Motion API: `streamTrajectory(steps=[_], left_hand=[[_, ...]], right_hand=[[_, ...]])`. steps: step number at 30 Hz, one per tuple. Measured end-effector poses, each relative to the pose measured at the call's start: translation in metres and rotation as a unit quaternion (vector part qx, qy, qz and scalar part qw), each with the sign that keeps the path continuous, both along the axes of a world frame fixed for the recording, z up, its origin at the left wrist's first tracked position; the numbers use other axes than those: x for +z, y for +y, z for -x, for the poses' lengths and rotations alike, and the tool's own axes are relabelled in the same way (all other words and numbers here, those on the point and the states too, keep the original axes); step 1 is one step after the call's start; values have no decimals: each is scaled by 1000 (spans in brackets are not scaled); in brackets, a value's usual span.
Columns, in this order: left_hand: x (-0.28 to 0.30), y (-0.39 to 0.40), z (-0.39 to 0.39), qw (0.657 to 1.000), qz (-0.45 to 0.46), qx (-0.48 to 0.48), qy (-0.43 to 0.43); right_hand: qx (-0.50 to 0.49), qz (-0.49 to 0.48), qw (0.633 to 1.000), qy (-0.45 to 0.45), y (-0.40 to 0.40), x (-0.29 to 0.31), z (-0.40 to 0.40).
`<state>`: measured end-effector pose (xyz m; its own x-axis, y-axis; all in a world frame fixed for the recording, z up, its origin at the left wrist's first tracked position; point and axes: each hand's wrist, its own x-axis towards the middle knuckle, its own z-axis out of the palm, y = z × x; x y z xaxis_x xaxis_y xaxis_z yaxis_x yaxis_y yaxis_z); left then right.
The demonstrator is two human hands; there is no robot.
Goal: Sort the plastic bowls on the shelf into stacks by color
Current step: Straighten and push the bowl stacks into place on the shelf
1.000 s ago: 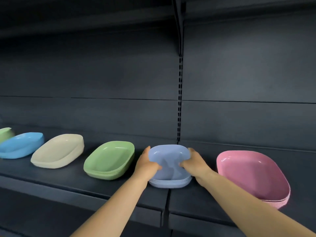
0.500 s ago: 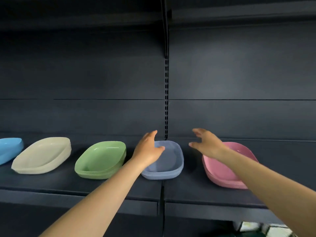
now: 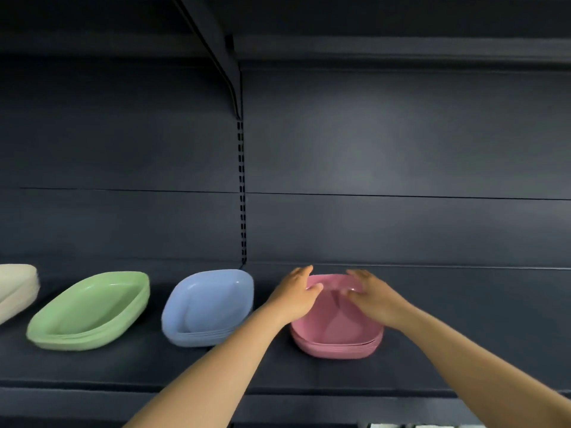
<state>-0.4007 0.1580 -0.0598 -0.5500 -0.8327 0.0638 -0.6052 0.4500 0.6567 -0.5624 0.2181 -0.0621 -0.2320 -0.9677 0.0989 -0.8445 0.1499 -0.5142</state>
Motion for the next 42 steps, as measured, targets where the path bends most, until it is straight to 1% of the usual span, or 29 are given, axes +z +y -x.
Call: streamTrajectory(steps=[3,6,8,10,11,13,18,22,25,28,33,35,40,42], left_hand=[[-10,-2,10,999,-17,37,20],[-18,1,8,992,-57,73,85],[-23,6,4,978,-106,92,153],[-29,12,2,953,-157,109,235],[-31,15,2,940,-174,120,267],[-35,20,5,923,-188,141,306],[-38,26,14,896,-203,176,353],[-33,36,29,888,-192,189,372],[-24,51,45,888,-178,180,383],[-14,71,70,893,-159,163,387],[6,122,122,890,-153,132,409],[10,146,145,886,-153,125,420],[13,204,203,880,-167,99,433],[15,224,223,877,-169,95,439]], right_hand=[[6,6,998,-64,-2,-10,5],[3,27,979,-200,2,-14,8],[1,42,945,-326,8,-20,8],[2,57,902,-429,12,-31,10],[1,63,886,-459,12,-36,12],[3,66,868,-493,12,-41,15],[11,68,832,-550,12,-38,20],[7,85,820,-566,18,-32,30],[13,111,821,-560,33,-24,45],[5,158,814,-558,57,-14,68],[-91,249,785,-560,108,-3,113],[-108,262,782,-556,138,2,133],[-121,263,794,-535,209,12,185],[-130,264,790,-537,230,17,203]])
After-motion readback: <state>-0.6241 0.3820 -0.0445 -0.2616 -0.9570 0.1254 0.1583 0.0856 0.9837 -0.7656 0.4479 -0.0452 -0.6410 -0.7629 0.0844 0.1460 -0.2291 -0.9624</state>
